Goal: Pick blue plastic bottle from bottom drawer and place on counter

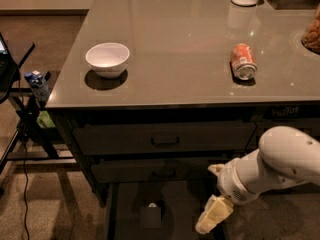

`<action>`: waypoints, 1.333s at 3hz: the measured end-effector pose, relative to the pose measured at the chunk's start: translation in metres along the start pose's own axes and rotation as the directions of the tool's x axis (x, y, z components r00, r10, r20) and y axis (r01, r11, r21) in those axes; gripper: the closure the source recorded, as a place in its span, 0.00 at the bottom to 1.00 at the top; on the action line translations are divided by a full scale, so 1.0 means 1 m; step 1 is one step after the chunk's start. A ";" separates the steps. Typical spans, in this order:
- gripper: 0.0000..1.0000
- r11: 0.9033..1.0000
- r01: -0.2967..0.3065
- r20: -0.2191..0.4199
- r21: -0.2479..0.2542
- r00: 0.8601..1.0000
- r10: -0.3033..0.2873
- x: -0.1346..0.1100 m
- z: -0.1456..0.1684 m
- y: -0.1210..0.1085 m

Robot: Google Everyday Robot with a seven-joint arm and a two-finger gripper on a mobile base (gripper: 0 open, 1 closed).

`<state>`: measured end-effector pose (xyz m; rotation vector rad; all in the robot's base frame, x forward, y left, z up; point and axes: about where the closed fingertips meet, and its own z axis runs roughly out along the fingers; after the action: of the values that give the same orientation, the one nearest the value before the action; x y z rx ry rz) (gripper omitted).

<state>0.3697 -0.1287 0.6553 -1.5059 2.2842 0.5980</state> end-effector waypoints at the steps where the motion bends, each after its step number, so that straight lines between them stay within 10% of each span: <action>1: 0.00 0.998 -0.039 0.042 -0.040 0.998 0.041 0.018 0.044 -0.006; 4: 0.00 0.986 -0.117 0.099 -0.115 0.987 0.129 0.050 0.116 -0.011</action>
Offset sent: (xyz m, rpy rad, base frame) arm 0.0185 0.0276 -0.1503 0.1630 0.1000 -0.0640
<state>0.3668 -0.1115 0.5296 -1.3512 2.3079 0.8292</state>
